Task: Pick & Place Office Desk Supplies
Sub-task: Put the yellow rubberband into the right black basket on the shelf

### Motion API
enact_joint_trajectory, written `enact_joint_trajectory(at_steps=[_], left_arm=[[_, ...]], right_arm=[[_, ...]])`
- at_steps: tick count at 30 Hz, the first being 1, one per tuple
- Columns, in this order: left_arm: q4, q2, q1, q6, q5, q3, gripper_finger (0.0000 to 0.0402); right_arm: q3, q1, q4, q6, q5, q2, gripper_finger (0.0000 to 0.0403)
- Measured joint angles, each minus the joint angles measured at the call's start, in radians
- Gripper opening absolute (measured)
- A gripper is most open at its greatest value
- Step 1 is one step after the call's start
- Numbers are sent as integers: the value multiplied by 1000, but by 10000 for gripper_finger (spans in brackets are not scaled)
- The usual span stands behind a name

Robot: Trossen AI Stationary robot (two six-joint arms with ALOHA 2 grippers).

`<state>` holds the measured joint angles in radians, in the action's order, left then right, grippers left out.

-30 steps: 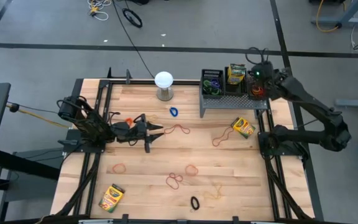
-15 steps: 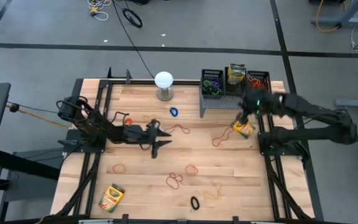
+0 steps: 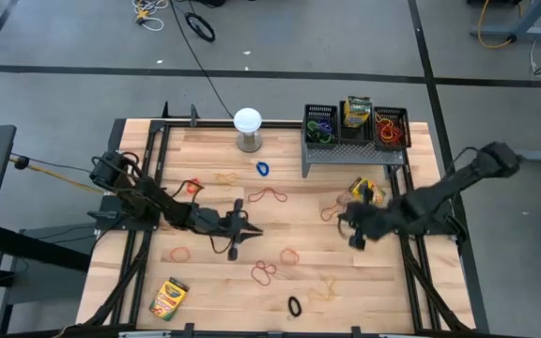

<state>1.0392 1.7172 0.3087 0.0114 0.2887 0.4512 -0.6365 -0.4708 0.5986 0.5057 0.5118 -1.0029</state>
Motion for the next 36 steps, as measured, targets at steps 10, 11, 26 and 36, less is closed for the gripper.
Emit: enact_joint_trajectory(at_steps=[10,11,26,36], left_arm=[[1,95,23,-22,28,39,25],[0,97,24,-22,29,39,25],[-4,116,24,-21,26,44,25],[-15,116,23,-21,27,44,25]], right_arm=[[-72,-225,-143,56,-66,-345,21],[-94,-242,-141,49,-69,-376,27],[-405,-390,-136,-277,-278,-783,160],[-423,-357,-135,-309,-369,-855,131]])
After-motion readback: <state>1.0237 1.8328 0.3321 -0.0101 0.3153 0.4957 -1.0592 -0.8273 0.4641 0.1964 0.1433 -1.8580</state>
